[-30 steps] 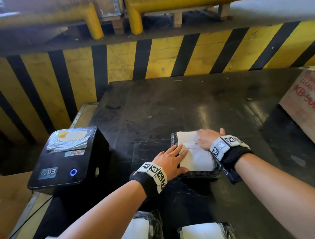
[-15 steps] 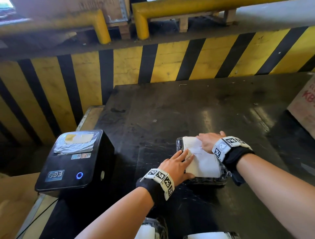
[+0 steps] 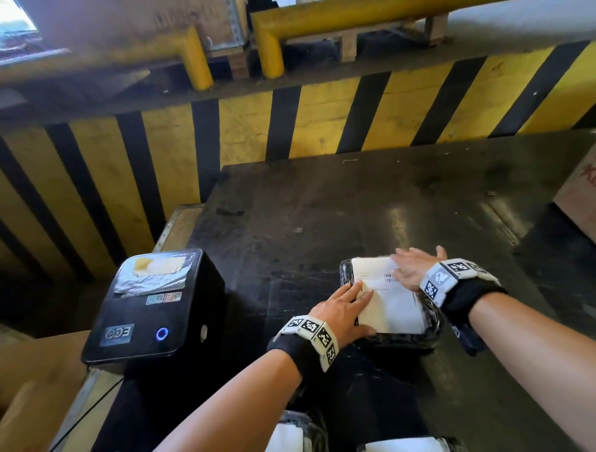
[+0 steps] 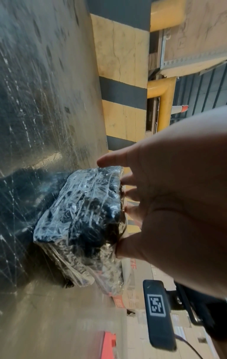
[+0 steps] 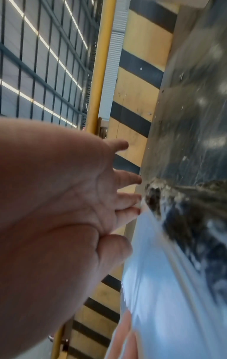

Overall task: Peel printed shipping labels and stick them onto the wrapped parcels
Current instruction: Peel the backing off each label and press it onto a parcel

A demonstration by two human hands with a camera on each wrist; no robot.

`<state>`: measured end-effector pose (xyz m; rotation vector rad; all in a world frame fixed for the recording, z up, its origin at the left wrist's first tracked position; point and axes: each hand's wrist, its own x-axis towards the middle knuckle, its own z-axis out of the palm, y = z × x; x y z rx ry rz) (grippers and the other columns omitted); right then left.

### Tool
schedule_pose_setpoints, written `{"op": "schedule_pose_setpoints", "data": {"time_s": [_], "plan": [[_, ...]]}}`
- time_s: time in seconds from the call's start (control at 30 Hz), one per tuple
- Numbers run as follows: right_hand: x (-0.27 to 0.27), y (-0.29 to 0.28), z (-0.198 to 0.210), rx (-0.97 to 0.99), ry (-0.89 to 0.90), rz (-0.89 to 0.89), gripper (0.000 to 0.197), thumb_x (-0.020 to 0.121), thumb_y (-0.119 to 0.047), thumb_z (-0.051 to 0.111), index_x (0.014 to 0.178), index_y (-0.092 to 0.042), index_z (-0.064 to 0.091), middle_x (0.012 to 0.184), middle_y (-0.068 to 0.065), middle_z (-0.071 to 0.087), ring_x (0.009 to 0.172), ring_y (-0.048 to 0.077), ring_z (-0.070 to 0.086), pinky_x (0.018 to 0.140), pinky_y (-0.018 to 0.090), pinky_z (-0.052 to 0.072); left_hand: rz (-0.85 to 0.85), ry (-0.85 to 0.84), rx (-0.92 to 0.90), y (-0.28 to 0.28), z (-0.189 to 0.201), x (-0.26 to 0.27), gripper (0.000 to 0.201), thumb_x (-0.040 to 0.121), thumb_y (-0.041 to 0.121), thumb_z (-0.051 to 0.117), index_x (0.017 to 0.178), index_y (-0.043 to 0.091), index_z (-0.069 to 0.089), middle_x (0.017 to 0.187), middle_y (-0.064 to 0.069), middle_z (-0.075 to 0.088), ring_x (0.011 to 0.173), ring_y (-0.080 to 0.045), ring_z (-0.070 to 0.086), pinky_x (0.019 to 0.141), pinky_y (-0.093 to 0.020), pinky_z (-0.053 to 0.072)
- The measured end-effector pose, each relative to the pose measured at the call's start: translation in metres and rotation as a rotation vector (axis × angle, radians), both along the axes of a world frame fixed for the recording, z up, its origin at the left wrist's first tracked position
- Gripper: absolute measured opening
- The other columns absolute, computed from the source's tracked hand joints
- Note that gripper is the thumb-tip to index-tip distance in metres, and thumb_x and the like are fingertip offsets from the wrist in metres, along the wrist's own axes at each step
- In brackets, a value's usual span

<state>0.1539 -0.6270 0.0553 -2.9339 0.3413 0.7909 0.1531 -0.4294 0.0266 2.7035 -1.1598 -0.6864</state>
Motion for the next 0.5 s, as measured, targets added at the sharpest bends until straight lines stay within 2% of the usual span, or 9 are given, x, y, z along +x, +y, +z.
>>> {"op": "schedule_pose_setpoints", "data": {"time_s": [0.17, 0.33, 0.4, 0.5], "plan": [[-0.013, 0.035, -0.008, 0.044, -0.122, 0.208, 0.049, 0.101, -0.037, 0.023, 0.148, -0.023, 0.017, 0.159, -0.008, 0.009, 0.146, 0.015, 0.008, 0.115, 0.055, 0.002, 0.019, 0.033, -0.028, -0.001, 0.000, -0.001, 0.078, 0.092, 0.046, 0.052, 0.152, 0.029, 0.004, 0.161, 0.006, -0.005, 0.147, -0.011, -0.006, 0.117, -0.040, 0.019], [-0.029, -0.002, -0.014, 0.037, -0.071, 0.079, 0.055, 0.100, -0.045, 0.019, 0.150, -0.028, 0.005, 0.159, -0.013, -0.004, 0.146, 0.010, -0.003, 0.114, 0.059, -0.005, 0.029, 0.041, -0.031, 0.000, 0.001, 0.000, 0.078, 0.092, 0.046, 0.052, 0.152, 0.029, 0.006, 0.161, 0.005, -0.004, 0.147, -0.012, -0.005, 0.117, -0.042, 0.021], [-0.024, -0.003, -0.005, 0.003, -0.031, 0.081, 0.056, 0.100, -0.045, 0.020, 0.150, -0.024, 0.009, 0.159, -0.011, 0.001, 0.146, 0.011, 0.001, 0.114, 0.060, -0.006, 0.025, 0.040, -0.025, -0.001, 0.002, 0.000, 0.078, 0.092, 0.046, 0.052, 0.152, 0.028, 0.006, 0.161, 0.005, -0.004, 0.148, -0.013, -0.004, 0.117, -0.042, 0.020], [-0.012, 0.013, 0.008, -0.037, -0.035, 0.117, 0.052, 0.100, -0.042, 0.023, 0.146, -0.019, 0.024, 0.157, -0.006, 0.018, 0.145, 0.014, 0.014, 0.113, 0.061, 0.000, 0.018, 0.036, -0.023, -0.002, 0.005, 0.000, 0.078, 0.092, 0.046, 0.052, 0.152, 0.028, 0.006, 0.161, 0.004, -0.003, 0.148, -0.013, -0.003, 0.116, -0.041, 0.020]]}}
